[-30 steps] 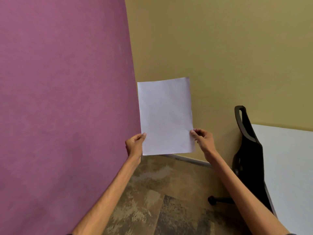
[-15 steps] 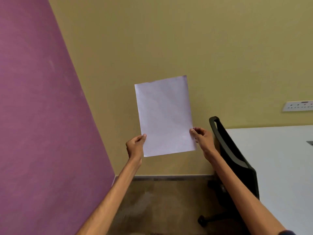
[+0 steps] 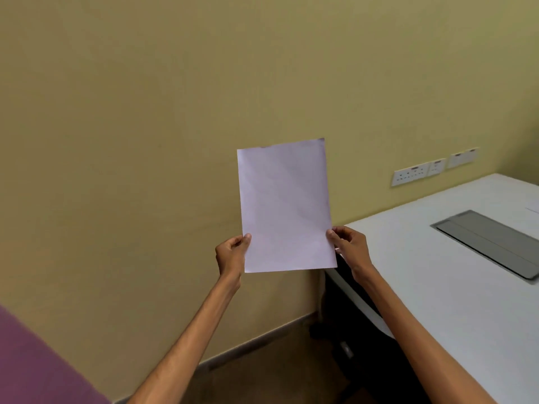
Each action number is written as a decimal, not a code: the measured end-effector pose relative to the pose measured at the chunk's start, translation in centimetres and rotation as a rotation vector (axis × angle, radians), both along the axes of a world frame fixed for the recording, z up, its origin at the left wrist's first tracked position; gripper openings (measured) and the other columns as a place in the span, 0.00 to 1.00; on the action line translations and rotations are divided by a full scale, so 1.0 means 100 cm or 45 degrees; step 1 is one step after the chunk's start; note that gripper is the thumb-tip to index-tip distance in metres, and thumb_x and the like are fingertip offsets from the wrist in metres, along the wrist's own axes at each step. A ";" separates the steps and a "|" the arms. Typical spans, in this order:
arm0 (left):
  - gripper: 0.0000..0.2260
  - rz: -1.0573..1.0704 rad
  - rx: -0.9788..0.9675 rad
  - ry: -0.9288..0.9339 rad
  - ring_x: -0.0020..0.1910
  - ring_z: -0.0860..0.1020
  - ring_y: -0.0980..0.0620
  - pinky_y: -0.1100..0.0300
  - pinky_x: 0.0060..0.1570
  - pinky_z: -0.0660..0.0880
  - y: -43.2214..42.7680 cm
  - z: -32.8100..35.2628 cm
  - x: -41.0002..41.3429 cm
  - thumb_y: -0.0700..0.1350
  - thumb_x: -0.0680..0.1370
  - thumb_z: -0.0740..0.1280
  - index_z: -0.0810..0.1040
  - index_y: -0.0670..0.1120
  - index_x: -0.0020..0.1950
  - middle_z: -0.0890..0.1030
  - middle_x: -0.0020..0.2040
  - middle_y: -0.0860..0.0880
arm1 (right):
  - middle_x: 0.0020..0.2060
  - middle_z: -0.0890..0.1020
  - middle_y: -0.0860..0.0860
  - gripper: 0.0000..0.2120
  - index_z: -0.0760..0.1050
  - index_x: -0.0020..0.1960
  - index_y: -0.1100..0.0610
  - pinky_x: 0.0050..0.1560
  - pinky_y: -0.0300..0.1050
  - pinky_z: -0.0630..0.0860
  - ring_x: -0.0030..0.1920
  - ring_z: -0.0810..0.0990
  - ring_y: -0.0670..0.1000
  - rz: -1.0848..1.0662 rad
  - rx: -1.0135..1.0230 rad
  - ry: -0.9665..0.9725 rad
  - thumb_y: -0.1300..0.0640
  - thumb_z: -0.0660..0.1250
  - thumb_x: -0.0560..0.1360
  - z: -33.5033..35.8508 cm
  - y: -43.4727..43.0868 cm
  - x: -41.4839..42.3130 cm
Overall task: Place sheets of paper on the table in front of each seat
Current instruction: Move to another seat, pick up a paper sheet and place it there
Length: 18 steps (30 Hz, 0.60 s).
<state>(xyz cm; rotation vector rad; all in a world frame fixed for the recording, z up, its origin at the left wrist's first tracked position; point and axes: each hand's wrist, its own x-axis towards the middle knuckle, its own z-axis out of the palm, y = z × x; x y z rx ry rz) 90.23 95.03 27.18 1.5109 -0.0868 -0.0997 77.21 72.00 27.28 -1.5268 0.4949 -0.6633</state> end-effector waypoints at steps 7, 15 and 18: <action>0.07 -0.417 0.094 -0.144 0.40 0.78 0.52 0.57 0.43 0.74 -0.092 0.010 0.090 0.45 0.76 0.72 0.83 0.42 0.42 0.83 0.40 0.50 | 0.39 0.84 0.47 0.04 0.81 0.43 0.52 0.33 0.31 0.74 0.36 0.80 0.41 -0.348 -0.046 0.015 0.58 0.70 0.76 0.002 -0.051 0.019; 0.06 -0.832 0.156 -0.247 0.44 0.81 0.53 0.60 0.45 0.76 -0.212 0.002 0.113 0.44 0.78 0.70 0.85 0.43 0.49 0.86 0.47 0.47 | 0.36 0.85 0.48 0.03 0.82 0.45 0.55 0.34 0.33 0.74 0.31 0.79 0.44 -0.664 0.006 0.102 0.56 0.71 0.75 -0.017 -0.108 -0.015; 0.07 -0.972 0.202 -0.275 0.40 0.73 0.53 0.58 0.42 0.68 -0.262 -0.007 0.112 0.44 0.79 0.69 0.84 0.41 0.46 0.81 0.41 0.47 | 0.34 0.84 0.48 0.01 0.82 0.43 0.54 0.32 0.30 0.74 0.29 0.79 0.42 -0.774 0.019 0.113 0.58 0.73 0.74 -0.025 -0.133 -0.031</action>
